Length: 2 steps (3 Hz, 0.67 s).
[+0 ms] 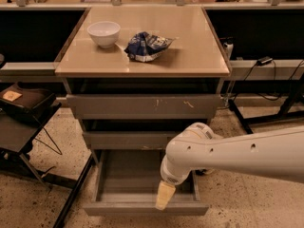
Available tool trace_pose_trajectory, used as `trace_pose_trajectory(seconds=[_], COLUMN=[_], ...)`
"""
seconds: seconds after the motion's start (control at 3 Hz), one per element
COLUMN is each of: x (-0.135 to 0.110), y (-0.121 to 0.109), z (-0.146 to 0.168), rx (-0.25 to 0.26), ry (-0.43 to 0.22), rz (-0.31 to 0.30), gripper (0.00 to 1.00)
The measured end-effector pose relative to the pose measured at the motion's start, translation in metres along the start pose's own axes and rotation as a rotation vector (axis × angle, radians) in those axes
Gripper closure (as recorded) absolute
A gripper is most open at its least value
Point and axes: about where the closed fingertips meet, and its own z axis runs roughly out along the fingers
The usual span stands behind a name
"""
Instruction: Close bottom drawer
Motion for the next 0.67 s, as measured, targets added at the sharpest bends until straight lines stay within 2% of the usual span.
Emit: trace_pose_trajectory(seconds=[0.33,0.67], x=[0.045,0.100], y=[0.003,0.007], z=[0.037,0.094], rx=[-0.020,-0.014], ry=[-0.030,-0.135], rz=[0.013,0.051], gripper=[0.00,0.00])
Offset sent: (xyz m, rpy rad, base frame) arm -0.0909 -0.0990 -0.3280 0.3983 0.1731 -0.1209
